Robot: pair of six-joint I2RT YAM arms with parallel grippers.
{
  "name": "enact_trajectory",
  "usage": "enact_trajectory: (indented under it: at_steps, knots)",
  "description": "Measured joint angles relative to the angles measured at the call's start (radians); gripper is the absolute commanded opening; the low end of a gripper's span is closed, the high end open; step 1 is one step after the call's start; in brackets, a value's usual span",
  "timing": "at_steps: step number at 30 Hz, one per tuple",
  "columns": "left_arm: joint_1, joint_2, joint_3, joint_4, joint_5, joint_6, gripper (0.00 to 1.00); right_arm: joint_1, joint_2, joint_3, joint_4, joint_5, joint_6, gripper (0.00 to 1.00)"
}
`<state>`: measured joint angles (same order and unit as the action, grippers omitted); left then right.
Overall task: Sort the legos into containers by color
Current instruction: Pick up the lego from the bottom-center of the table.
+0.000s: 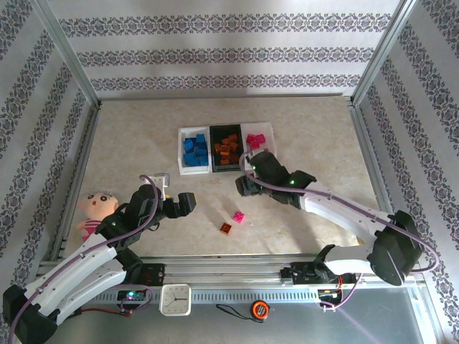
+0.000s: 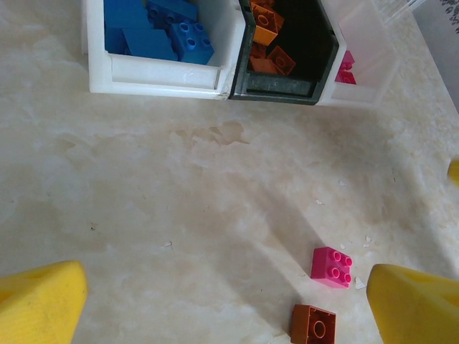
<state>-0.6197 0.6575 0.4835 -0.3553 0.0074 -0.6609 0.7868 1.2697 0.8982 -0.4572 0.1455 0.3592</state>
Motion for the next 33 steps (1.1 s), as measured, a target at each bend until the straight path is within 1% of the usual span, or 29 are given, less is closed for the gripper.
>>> enact_trajectory:
  at_steps: [3, 6, 11, 15, 26, 29, 33]
  knots:
    - [0.0, 0.0, -0.006, 0.0, 0.0, -0.003, 1.0, 0.055, -0.016, -0.054, -0.031, -0.004, 0.003, 0.79]
    - [0.0, 0.0, -0.015, 0.0, 0.0, -0.003, 1.0, 0.106, 0.002, -0.096, -0.052, -0.012, 0.004, 0.79]
    - [0.0, 0.005, -0.016, 0.001, 0.0, -0.004, 1.0, 0.178, 0.106, -0.105, -0.057, -0.032, -0.008, 0.79]
    - [0.0, 0.006, -0.016, 0.002, 0.0, -0.011, 1.0, 0.193, 0.182, -0.103, -0.043, -0.051, -0.026, 0.79]
    - [0.0, 0.006, -0.028, 0.002, 0.0, -0.026, 1.0, 0.19, 0.335, -0.038, 0.012, -0.057, -0.057, 0.66]
    - [0.0, 0.006, -0.029, 0.003, 0.004, -0.026, 1.0, 0.183, 0.36, -0.034, 0.027, -0.061, -0.068, 0.6]
    - [0.0, 0.006, -0.029, 0.003, 0.008, -0.026, 1.0, 0.177, 0.375, -0.028, 0.046, -0.084, -0.08, 0.49]
